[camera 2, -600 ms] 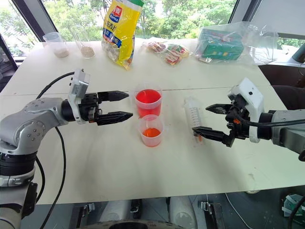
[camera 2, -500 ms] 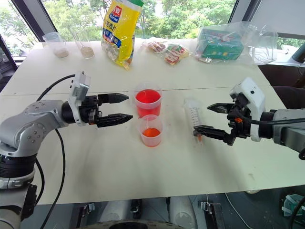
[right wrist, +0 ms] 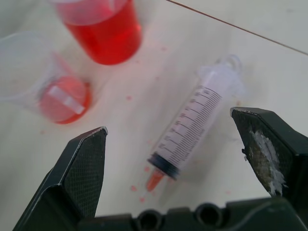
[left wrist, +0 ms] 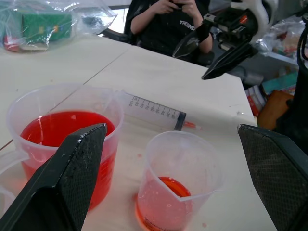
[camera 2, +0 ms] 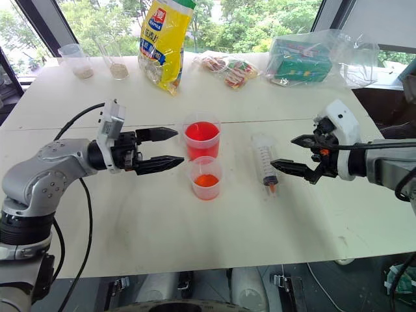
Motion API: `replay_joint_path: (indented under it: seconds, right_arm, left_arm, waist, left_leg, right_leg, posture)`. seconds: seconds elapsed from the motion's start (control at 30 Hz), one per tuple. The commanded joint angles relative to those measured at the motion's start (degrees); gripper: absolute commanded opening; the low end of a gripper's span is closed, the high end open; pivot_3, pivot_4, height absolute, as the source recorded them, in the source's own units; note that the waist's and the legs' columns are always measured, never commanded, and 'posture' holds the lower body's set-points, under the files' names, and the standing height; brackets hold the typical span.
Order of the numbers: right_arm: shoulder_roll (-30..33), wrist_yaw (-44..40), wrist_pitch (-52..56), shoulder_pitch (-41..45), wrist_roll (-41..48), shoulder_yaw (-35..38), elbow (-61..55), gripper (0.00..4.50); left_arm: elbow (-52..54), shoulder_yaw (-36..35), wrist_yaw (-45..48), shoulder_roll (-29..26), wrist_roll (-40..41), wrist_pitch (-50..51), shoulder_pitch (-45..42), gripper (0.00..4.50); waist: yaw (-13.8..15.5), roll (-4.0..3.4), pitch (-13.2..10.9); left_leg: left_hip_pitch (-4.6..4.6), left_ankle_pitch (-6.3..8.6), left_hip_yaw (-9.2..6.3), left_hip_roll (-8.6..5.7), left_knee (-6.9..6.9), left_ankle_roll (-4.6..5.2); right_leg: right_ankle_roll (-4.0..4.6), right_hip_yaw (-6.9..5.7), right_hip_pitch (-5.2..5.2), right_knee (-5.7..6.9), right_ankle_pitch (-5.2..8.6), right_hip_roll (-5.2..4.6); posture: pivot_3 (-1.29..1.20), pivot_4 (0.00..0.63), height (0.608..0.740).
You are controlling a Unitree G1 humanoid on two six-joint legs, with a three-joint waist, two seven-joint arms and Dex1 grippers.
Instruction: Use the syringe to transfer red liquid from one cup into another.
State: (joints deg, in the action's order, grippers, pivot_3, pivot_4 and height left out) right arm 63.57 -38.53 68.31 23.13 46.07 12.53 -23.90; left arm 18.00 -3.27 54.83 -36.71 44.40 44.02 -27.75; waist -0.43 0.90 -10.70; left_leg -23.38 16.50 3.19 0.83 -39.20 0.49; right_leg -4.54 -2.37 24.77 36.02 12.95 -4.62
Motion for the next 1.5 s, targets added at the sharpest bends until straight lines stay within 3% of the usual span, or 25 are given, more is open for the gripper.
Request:
replay_joint_path:
  seconds: [0.03,0.13,0.23,0.87,0.97,1.03,1.13,1.33,1.5]
  right_arm:
    - [-1.8,3.7,9.4,7.5,-0.6,-4.2,4.5,4.48]
    - [-6.3,7.2,17.1,15.6,-2.6,-9.2,10.8,4.48]
    - [-10.4,9.3,17.9,21.0,-6.7,-13.6,17.3,4.48]
    - [-26.8,4.7,3.4,35.1,-27.0,-33.7,48.3,4.48]
    - [-27.1,2.5,2.7,34.9,-29.1,-35.5,49.2,3.75]
    - [-27.3,1.3,2.7,34.4,-30.0,-36.0,49.1,2.79]
    - [-27.1,-0.2,3.9,33.3,-30.7,-36.3,46.8,1.76]
    - [-25.6,0.1,7.5,31.3,-30.5,-31.9,40.1,1.61]
    - [-23.4,0.7,7.4,28.2,-27.9,-21.2,28.5,1.61]
  left_arm:
    - [-0.3,0.7,0.1,1.4,-0.5,-1.9,-1.5,4.5]
    - [-1.2,1.2,0.4,2.0,-1.1,-2.6,-2.4,4.5]
    - [-1.3,1.7,0.6,2.1,-1.4,-3.1,-2.5,4.5]
    - [-0.1,1.4,-2.3,4.1,-4.4,-6.3,0.0,4.5]
    - [0.7,0.8,-3.5,4.2,-4.5,-6.4,0.7,4.5]
    - [0.9,0.5,-4.1,4.2,-4.3,-6.3,0.9,4.5]
    - [1.2,0.3,-4.5,4.0,-4.1,-6.1,0.9,4.5]
    - [0.0,0.6,-4.2,3.7,-4.3,-6.0,-0.7,4.5]
    - [-2.7,1.2,-2.4,3.1,-4.7,-6.3,-3.3,4.5]
  waist:
    - [-0.1,0.0,0.0]
    - [-0.3,0.0,0.0]
    - [-0.2,0.0,0.0]
    - [-0.6,-0.01,0.0]
    - [-0.4,0.01,0.0]
    - [-0.4,0.01,0.0]
    - [-0.5,0.02,0.0]
    - [-0.3,0.01,0.0]
    - [-0.1,-0.03,0.0]
  left_leg:
    - [0.0,0.0,0.0,0.0,0.0,0.0]
    - [0.01,-0.01,0.0,0.01,-0.02,0.0]
    - [0.0,-0.01,-0.02,0.01,-0.01,0.0]
    - [-0.01,0.0,0.04,0.0,0.01,0.01]
    - [0.0,0.0,0.02,0.0,0.01,0.01]
    - [0.01,0.0,0.03,0.0,0.0,0.01]
    - [0.03,0.0,0.02,0.01,0.0,0.01]
    - [0.03,0.0,-0.01,0.02,0.01,0.01]
    - [-0.03,0.0,-0.01,0.0,0.01,0.01]
  right_leg:
    - [0.0,0.01,0.0,0.0,0.0,0.0]
    - [0.05,0.03,0.01,0.01,-0.03,0.02]
    - [0.05,0.02,0.02,0.03,-0.04,0.04]
    - [-0.18,0.0,0.06,0.06,-0.17,0.05]
    - [-0.18,0.0,0.03,0.07,-0.17,0.05]
    - [-0.18,0.0,0.02,0.07,-0.17,0.04]
    - [-0.18,0.0,0.01,0.07,-0.17,0.04]
    - [-0.18,-0.03,0.01,0.08,-0.17,0.05]
    - [-0.18,-0.04,0.03,0.06,-0.17,0.02]
  posture:
    - [0.0,0.15,0.74]
    - [0.0,0.15,0.74]
    - [0.0,0.15,0.74]
    - [0.0,0.15,0.74]
    - [0.0,0.15,0.74]
    - [0.0,0.15,0.74]
    - [0.0,0.15,0.74]
    - [0.0,0.15,0.74]
    - [0.0,0.15,0.74]
